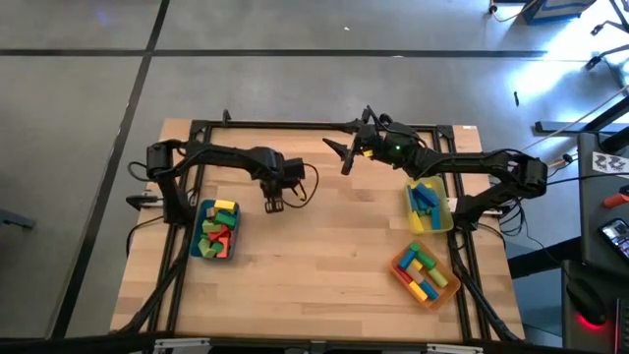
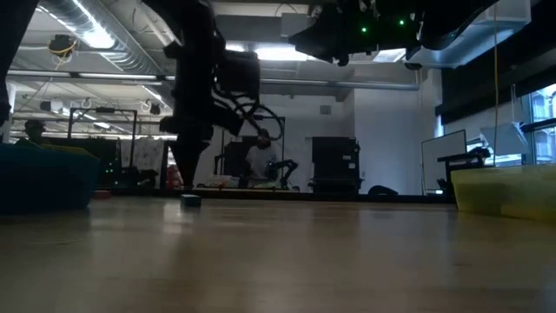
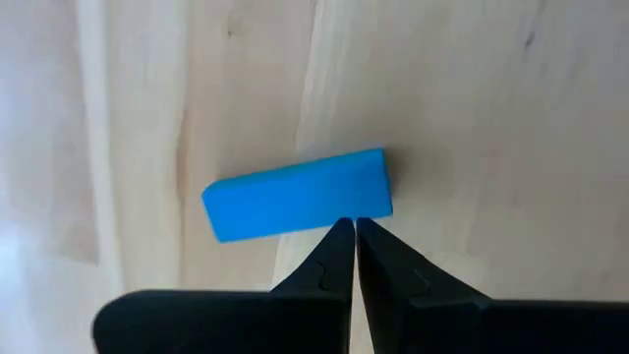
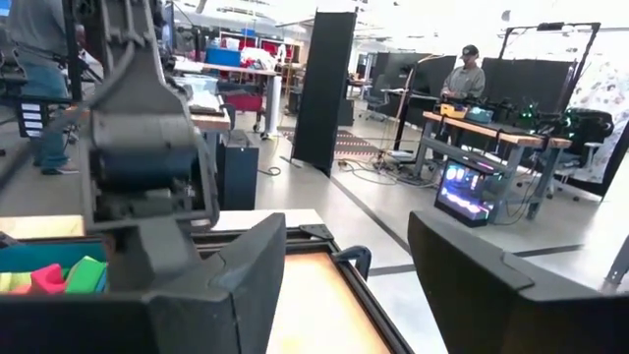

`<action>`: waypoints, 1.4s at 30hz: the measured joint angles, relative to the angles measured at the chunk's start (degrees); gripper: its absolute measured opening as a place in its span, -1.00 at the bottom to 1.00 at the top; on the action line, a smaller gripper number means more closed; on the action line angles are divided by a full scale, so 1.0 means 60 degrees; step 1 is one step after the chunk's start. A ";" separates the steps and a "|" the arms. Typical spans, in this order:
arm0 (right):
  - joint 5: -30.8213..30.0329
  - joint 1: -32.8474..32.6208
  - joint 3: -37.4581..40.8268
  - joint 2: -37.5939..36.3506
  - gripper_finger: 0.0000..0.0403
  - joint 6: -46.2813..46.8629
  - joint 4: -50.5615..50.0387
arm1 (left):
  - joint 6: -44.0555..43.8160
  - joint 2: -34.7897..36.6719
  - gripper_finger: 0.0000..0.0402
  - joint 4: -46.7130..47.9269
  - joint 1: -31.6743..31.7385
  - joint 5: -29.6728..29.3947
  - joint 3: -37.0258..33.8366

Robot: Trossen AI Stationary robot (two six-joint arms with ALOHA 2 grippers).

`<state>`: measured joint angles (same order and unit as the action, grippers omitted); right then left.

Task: Sort blocks by size
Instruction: Put the blue rectangular block into the yellow bin

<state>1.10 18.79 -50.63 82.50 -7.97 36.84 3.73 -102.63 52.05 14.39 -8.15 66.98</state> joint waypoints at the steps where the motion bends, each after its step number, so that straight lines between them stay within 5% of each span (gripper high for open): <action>1: -0.0003 -0.0003 0.0000 0.0000 0.08 0.0000 -0.0050 | 0.0003 0.0000 -0.97 0.0202 -0.0066 -0.0064 0.0151; 17: -0.0356 -0.0004 -0.0004 -0.0489 0.08 -0.1042 -0.1265 | 0.4429 0.0033 -0.95 0.0658 -0.0259 -0.0155 0.0623; 32: -0.0345 -0.0004 -0.0004 -0.0743 0.08 -0.1045 -0.2080 | 0.7017 -0.0372 -0.01 0.0239 -0.0266 0.0192 0.0608; 42: -0.0338 -0.0004 -0.0004 -0.0743 0.08 -0.1045 -0.2087 | 0.8555 -0.0368 0.02 -0.0150 0.0059 -0.0167 -0.0045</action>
<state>-0.93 18.76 -50.65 78.04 -14.24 24.32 55.06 -104.84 51.15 14.75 -9.16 66.71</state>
